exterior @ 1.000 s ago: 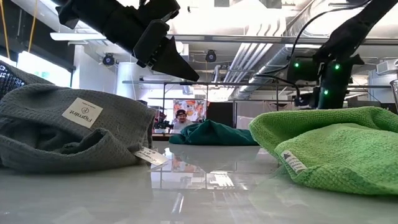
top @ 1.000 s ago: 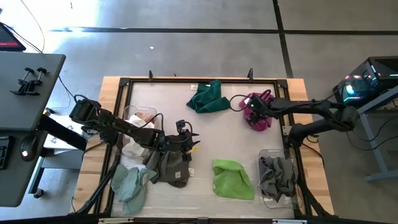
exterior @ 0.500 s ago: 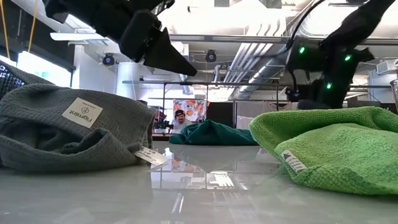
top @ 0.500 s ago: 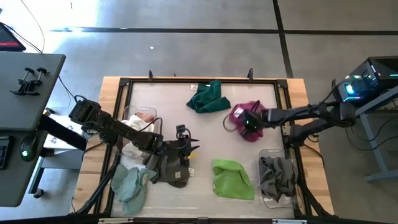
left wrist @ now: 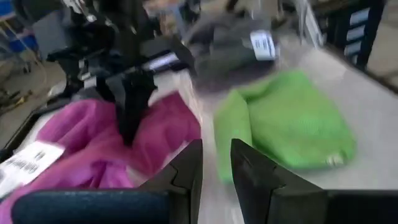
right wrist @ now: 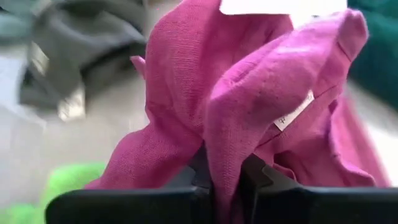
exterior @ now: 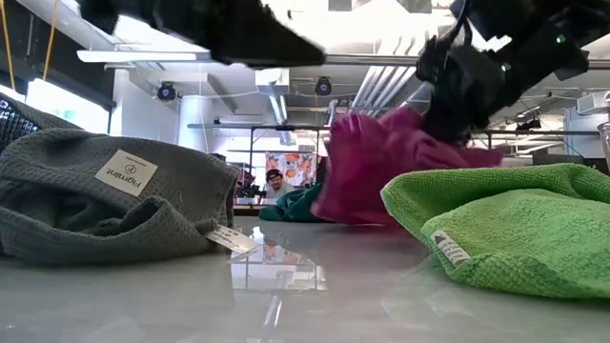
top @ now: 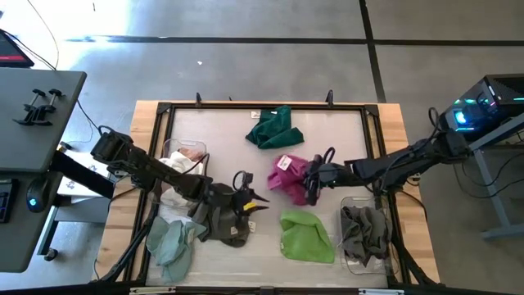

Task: Sort towels by color in basket
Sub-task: Put the pink towel into the right transparent bin

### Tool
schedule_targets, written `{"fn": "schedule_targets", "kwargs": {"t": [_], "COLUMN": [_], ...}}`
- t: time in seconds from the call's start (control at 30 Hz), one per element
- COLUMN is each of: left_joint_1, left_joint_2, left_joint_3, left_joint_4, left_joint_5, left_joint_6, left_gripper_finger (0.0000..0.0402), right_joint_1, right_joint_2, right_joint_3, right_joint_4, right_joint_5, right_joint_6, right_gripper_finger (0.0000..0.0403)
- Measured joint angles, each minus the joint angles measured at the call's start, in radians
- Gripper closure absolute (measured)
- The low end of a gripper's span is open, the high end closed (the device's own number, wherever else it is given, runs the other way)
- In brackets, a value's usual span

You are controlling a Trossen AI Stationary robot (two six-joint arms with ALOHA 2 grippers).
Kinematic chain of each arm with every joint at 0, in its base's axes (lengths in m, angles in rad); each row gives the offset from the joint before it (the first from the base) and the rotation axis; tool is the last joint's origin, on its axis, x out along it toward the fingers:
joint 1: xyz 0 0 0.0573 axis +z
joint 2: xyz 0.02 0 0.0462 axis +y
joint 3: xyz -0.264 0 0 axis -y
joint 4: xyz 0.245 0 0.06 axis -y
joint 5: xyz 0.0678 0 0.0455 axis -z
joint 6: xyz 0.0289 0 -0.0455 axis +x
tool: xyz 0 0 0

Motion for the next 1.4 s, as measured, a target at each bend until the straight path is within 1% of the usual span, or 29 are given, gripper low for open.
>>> {"fn": "schedule_targets", "kwargs": {"t": [0.1,0.17,0.33,0.43,0.6,0.73,0.83,0.93,1.1,1.23,1.3,1.4], "left_joint_1": [0.024,0.037,0.077,0.101,0.116,0.125,0.138,0.151,0.164,0.182,0.190,0.197], "left_joint_2": [0.026,0.048,0.120,0.175,0.271,0.340,0.390,0.416,0.416,0.418,0.418,0.418], "left_joint_3": [0.000,0.000,0.001,0.001,0.024,0.069,0.103,0.123,0.125,0.124,0.124,0.123], "left_joint_4": [0.131,0.215,0.341,0.416,0.431,0.432,0.431,0.395,0.300,0.251,0.229,0.207], "left_joint_5": [0.008,0.007,0.006,-0.044,-0.081,-0.082,-0.100,-0.125,-0.124,-0.081,-0.048,-0.039], "left_joint_6": [0.001,0.030,0.146,0.200,0.329,0.349,0.353,0.333,0.282,0.207,0.170,0.130], "left_gripper_finger": [0.0327,0.0314,0.0256,0.0218,0.0165,0.0140,0.0132,0.0131,0.0131,0.0135,0.0142,0.0159], "right_joint_1": [0.020,0.030,0.035,0.035,0.032,0.020,0.019,0.020,0.020,0.020,0.020,0.020], "right_joint_2": [0.010,0.023,0.072,0.106,0.152,0.171,0.173,0.172,0.171,0.171,0.171,0.171], "right_joint_3": [0.001,0.001,0.001,0.002,0.002,0.002,0.003,0.003,0.003,0.003,0.003,0.003], "right_joint_4": [0.066,0.080,0.082,0.091,0.109,0.140,0.165,0.194,0.223,0.237,0.247,0.272], "right_joint_5": [0.040,0.057,0.051,0.042,0.028,-0.015,-0.035,-0.061,-0.098,-0.102,-0.108,-0.118], "right_joint_6": [-0.007,-0.008,-0.005,-0.003,0.012,0.018,0.025,0.019,-0.007,-0.008,-0.007,-0.002], "right_gripper_finger": [0.0392,0.0393,0.0384,0.0381,0.0381,0.0381,0.0381,0.0381,0.0381,0.0381,0.0380,0.0374]}}
